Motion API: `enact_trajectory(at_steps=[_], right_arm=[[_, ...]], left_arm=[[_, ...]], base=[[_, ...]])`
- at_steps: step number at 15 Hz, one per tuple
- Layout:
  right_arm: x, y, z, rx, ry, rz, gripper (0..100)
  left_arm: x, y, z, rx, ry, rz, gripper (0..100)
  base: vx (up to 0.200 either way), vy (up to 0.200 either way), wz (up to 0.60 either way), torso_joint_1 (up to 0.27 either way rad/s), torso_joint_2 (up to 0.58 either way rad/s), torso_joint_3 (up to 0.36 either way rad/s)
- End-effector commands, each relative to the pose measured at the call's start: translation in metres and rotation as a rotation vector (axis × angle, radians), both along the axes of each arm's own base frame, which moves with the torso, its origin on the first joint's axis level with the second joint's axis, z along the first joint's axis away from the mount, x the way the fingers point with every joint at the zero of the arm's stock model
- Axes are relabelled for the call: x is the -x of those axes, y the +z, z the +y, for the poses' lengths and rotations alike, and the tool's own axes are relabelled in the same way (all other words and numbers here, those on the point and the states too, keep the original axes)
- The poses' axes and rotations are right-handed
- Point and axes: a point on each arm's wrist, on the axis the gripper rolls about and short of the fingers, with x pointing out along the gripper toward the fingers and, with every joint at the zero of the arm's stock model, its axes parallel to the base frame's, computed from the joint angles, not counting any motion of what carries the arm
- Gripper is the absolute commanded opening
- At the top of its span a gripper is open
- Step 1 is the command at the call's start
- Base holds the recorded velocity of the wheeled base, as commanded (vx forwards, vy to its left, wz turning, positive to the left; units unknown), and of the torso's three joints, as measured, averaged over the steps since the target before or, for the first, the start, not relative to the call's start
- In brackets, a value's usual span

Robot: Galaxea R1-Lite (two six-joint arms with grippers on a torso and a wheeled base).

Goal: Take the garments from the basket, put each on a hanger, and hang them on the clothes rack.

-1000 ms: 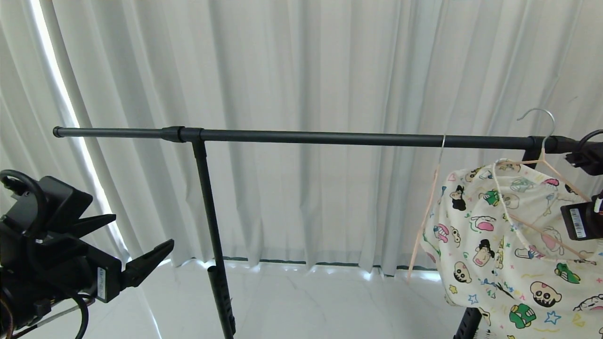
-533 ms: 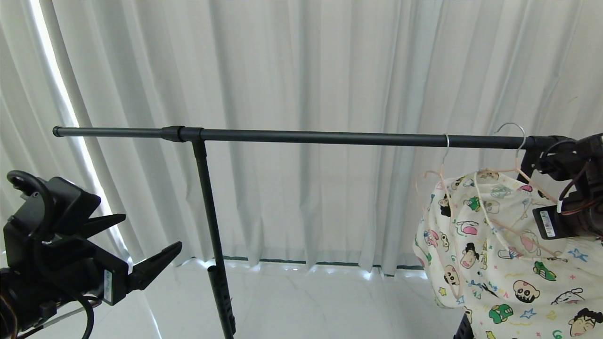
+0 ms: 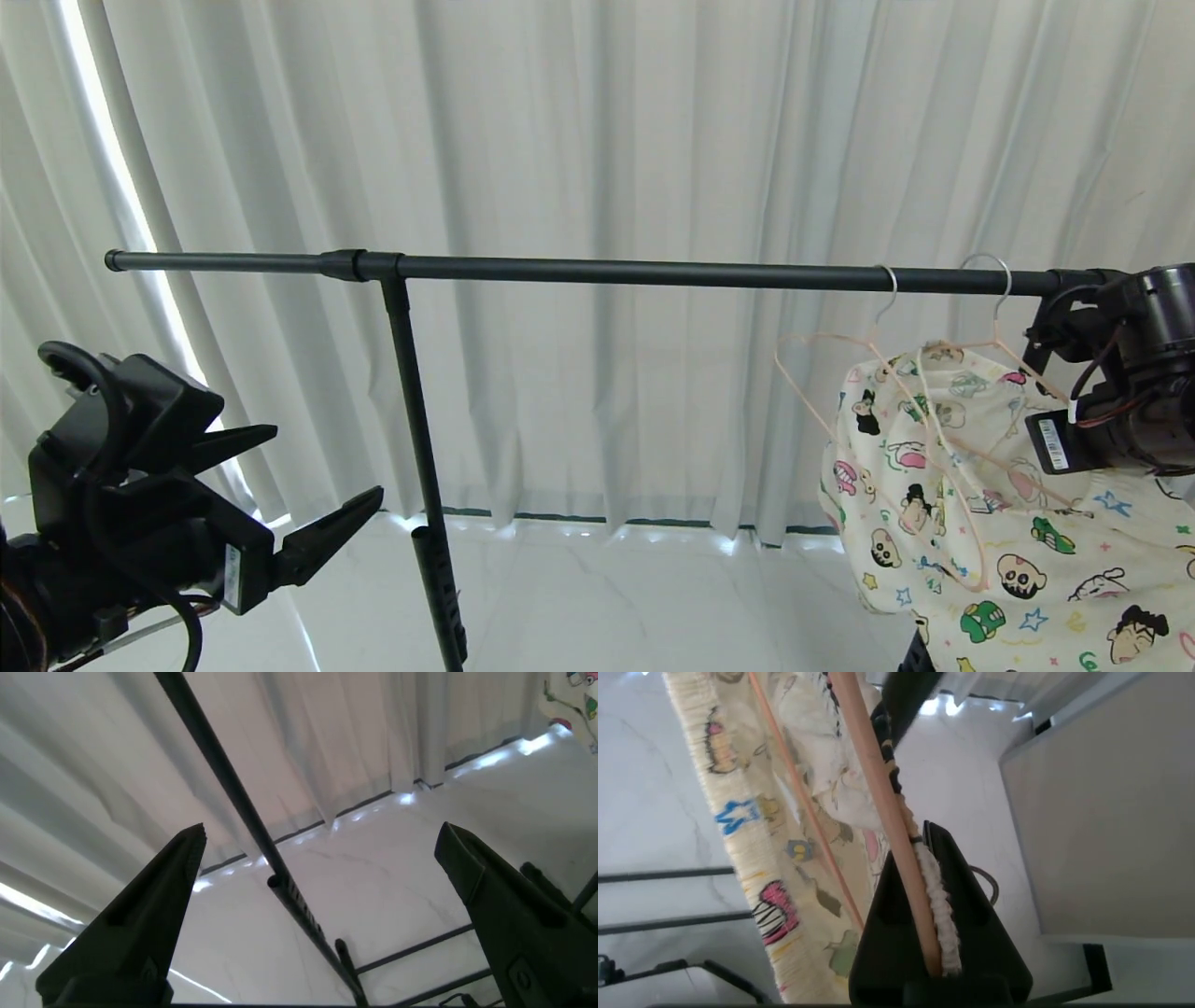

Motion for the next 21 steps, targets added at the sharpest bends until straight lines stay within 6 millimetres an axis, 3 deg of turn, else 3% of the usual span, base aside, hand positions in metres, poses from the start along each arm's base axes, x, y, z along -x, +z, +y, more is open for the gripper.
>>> enact_trajectory(at_steps=[1, 6, 7, 12, 16, 18, 21], right_arm=[[-0.003, -0.004, 0.006, 0.003, 0.019, 0.016, 0], [-0.002, -0.005, 0.007, 0.002, 0.023, 0.018, 0], [-0.002, -0.005, 0.008, 0.001, 0.025, 0.018, 100], [0.019, 0.019, 0.023, -0.141, 0.006, -0.103, 100], [0.075, 0.053, 0.013, -0.182, 0.053, -0.226, 100], [0.102, 0.056, 0.005, -0.153, 0.079, -0.269, 100], [0.121, 0.057, -0.013, -0.072, 0.026, -0.299, 100]], left_arm=[[0.0, 0.0, 0.0, 0.0, 0.0, 0.001, 100], [-0.001, -0.001, -0.001, -0.002, -0.002, 0.007, 100], [-0.002, -0.001, -0.001, -0.002, -0.002, 0.008, 100], [-0.002, -0.001, -0.001, -0.002, 0.0, 0.008, 100], [-0.002, 0.0, 0.006, -0.011, 0.072, -0.001, 100], [-0.004, 0.0, 0.014, -0.011, 0.124, -0.002, 100], [-0.005, 0.003, 0.028, -0.009, 0.216, -0.015, 100]], base=[[0.0, 0.0, 0.0, 0.0, 0.0, 0.0], [0.0, 0.0, 0.0, 0.0, 0.0, 0.0], [0.0, 0.0, 0.0, 0.0, 0.0, 0.0], [0.0, 0.0, 0.0, 0.0, 0.0, 0.0], [0.0, 0.0, 0.0, 0.0, 0.0, 0.0], [0.0, 0.0, 0.0, 0.0, 0.0, 0.0], [0.0, 0.0, 0.0, 0.0, 0.0, 0.0]])
